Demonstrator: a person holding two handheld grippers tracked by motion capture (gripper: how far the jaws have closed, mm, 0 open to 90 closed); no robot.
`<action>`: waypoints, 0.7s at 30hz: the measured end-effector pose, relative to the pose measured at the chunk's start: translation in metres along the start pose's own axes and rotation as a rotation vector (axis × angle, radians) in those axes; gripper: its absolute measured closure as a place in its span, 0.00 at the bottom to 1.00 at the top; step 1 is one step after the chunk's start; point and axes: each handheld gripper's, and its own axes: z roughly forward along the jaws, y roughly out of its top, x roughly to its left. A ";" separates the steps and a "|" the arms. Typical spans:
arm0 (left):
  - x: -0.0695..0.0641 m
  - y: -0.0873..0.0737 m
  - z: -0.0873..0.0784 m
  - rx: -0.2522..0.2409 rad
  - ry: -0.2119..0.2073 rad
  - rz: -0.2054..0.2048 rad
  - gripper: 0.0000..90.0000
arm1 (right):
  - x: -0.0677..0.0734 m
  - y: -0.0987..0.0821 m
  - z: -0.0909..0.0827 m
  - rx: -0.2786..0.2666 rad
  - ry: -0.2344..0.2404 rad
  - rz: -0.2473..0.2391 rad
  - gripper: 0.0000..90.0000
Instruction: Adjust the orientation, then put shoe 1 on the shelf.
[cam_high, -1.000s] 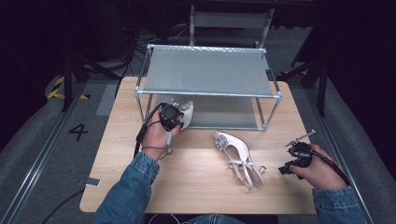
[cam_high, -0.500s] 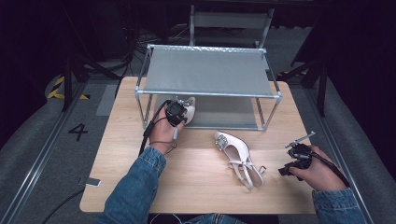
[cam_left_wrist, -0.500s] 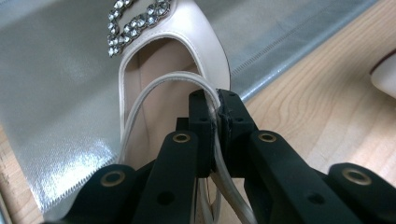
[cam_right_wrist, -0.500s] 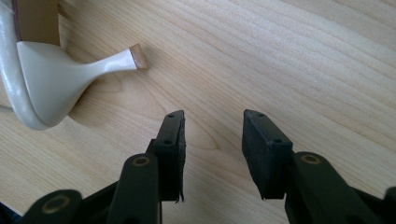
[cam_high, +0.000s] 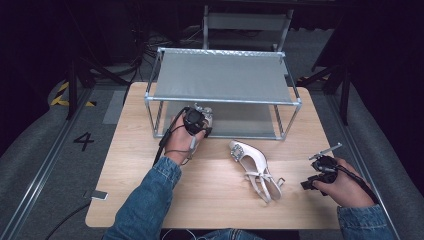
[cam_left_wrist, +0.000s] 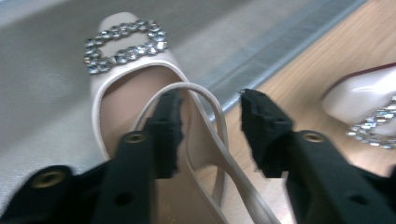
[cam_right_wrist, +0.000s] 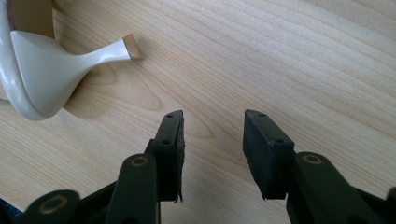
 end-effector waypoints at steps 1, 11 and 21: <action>-0.001 0.000 -0.004 -0.007 0.001 -0.003 0.53 | 0.000 0.001 0.000 0.001 0.002 -0.002 0.66; -0.002 -0.007 -0.049 -0.074 -0.004 0.006 0.44 | 0.001 0.003 0.003 0.001 0.005 -0.010 0.64; -0.009 -0.015 -0.081 0.013 0.022 0.078 0.35 | 0.001 0.007 0.001 -0.013 0.004 -0.028 0.63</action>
